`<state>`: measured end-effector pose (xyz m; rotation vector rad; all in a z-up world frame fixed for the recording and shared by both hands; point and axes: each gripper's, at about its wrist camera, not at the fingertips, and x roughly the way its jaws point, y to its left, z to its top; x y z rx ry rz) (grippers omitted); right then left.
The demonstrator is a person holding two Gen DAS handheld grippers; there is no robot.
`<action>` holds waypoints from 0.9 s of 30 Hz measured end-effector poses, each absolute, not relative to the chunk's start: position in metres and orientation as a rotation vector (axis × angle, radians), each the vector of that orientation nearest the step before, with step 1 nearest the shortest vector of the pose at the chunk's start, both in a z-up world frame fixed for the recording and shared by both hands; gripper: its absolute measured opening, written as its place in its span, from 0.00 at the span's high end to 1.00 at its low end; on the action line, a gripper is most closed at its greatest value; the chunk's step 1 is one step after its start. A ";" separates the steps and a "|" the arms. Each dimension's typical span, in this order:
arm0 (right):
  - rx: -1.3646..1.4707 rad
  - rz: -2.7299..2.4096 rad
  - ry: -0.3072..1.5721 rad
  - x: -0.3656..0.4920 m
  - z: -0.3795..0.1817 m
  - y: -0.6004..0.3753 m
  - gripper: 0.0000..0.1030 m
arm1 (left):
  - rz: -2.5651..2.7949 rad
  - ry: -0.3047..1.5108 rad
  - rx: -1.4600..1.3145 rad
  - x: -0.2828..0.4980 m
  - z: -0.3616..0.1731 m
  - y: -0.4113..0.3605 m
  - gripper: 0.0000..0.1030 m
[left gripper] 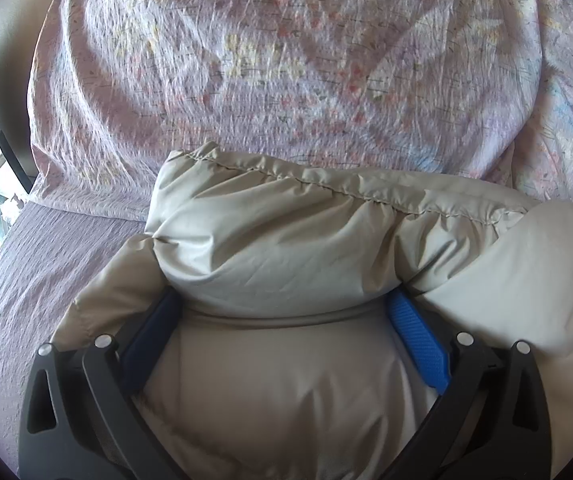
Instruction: Fold large clothes
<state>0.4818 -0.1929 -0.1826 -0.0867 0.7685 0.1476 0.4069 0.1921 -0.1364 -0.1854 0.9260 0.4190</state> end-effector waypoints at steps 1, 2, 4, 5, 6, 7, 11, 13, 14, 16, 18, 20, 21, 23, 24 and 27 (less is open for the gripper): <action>-0.087 0.148 0.768 0.479 -0.183 -0.194 0.42 | 0.420 0.924 -0.185 0.406 -0.138 0.191 0.02; -0.088 0.148 0.767 0.479 -0.184 -0.194 0.42 | 0.420 0.922 -0.184 0.405 -0.139 0.190 0.02; -0.088 0.149 0.766 0.477 -0.184 -0.196 0.42 | 0.422 0.919 -0.183 0.401 -0.139 0.189 0.02; -0.089 0.149 0.766 0.476 -0.185 -0.196 0.42 | 0.423 0.918 -0.182 0.401 -0.140 0.188 0.02; -0.089 0.148 0.766 0.476 -0.184 -0.197 0.42 | 0.424 0.918 -0.180 0.400 -0.141 0.188 0.02; -0.089 0.148 0.768 0.476 -0.184 -0.197 0.42 | 0.424 0.918 -0.179 0.401 -0.141 0.187 0.02; -0.088 0.151 0.791 0.477 -0.182 -0.197 0.42 | 0.426 0.935 -0.175 0.402 -0.141 0.187 0.02; -0.076 0.157 0.819 0.479 -0.177 -0.200 0.42 | 0.427 0.959 -0.173 0.402 -0.137 0.187 0.02; -0.068 0.159 0.835 0.478 -0.174 -0.202 0.42 | 0.427 0.981 -0.170 0.401 -0.134 0.187 0.02; -0.050 0.159 0.848 0.472 -0.166 -0.209 0.42 | 0.426 1.000 -0.165 0.396 -0.126 0.187 0.02; -0.030 0.147 0.844 0.461 -0.157 -0.219 0.42 | 0.423 1.001 -0.157 0.387 -0.115 0.187 0.02; 0.005 0.131 0.848 0.451 -0.148 -0.233 0.42 | 0.432 0.999 -0.126 0.373 -0.103 0.187 0.02; 0.033 0.114 0.854 0.444 -0.144 -0.243 0.42 | 0.440 0.997 -0.109 0.366 -0.097 0.188 0.02; 0.098 0.097 0.871 0.432 -0.137 -0.265 0.42 | 0.456 0.994 -0.093 0.354 -0.087 0.191 0.02; 0.122 0.093 0.875 0.427 -0.136 -0.273 0.41 | 0.473 0.994 -0.086 0.346 -0.081 0.196 0.02; 0.154 0.032 0.916 0.415 -0.136 -0.294 0.32 | 0.504 1.005 -0.093 0.327 -0.071 0.211 0.02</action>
